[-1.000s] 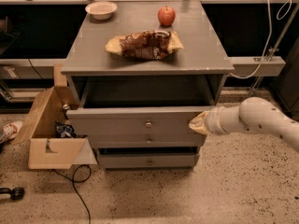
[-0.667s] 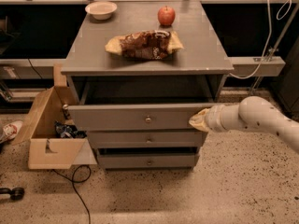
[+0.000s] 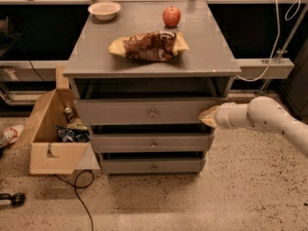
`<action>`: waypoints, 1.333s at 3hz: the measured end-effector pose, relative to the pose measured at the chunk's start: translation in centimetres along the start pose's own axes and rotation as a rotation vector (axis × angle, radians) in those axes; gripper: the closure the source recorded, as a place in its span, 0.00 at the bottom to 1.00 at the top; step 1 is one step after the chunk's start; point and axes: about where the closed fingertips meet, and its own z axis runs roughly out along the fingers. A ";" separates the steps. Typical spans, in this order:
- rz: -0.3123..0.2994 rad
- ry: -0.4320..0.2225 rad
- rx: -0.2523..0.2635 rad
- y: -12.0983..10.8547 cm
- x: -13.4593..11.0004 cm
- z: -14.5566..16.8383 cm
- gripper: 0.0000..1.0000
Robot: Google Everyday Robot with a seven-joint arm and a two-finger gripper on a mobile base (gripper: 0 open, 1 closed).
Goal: Close top drawer
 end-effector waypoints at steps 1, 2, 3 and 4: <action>0.023 -0.002 0.022 -1.0 0.5 0.2 1.00; 0.023 -0.002 0.022 -0.9 0.5 0.1 1.00; 0.027 -0.023 0.052 -0.2 1.0 -3.5 1.00; 0.028 -0.050 0.078 1.4 1.2 -8.9 1.00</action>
Offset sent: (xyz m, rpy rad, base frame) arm -0.0128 -0.0370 0.0165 0.0207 -0.0391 -0.0682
